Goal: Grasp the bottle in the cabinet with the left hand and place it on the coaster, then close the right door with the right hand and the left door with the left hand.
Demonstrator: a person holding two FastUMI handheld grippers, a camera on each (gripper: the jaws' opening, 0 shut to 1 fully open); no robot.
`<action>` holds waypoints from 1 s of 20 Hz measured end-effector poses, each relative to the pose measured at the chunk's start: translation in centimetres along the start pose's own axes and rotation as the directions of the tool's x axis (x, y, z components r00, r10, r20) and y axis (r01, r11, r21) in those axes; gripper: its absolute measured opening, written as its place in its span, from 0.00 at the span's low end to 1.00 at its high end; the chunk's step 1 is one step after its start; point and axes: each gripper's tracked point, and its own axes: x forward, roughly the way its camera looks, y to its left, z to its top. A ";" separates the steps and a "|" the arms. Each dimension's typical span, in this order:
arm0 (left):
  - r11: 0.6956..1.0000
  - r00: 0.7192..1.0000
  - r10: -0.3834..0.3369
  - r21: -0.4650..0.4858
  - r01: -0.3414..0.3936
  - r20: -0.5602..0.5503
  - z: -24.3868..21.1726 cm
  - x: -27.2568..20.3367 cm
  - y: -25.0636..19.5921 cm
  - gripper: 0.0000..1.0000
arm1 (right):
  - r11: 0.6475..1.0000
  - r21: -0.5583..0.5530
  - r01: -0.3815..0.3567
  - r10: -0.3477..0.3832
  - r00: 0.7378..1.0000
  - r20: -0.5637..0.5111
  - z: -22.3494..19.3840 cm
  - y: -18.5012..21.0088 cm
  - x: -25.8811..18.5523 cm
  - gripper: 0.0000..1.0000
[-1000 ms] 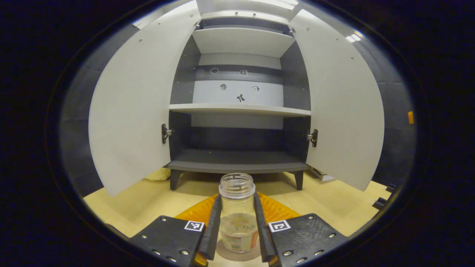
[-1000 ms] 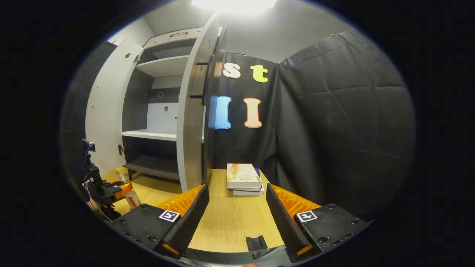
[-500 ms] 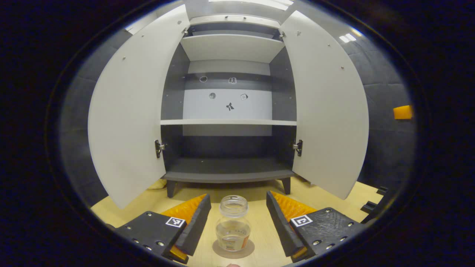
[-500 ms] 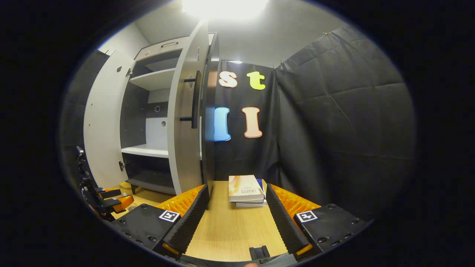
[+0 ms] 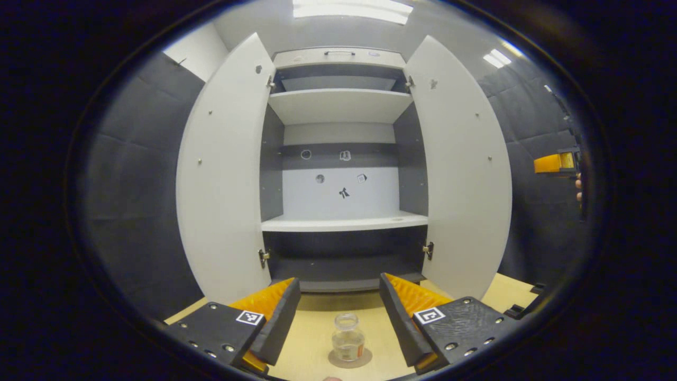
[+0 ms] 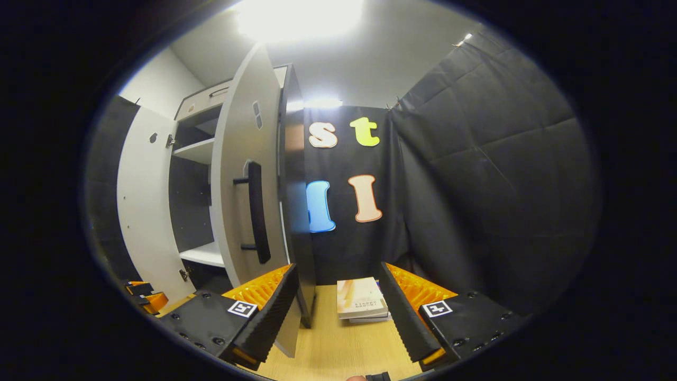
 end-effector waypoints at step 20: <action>0.971 0.970 0.238 -0.025 -0.237 0.048 6.1 -4.3 19.2 0.88 | 0.988 -0.085 0.126 -0.129 0.991 -0.031 2.9 4.6 5.0 0.95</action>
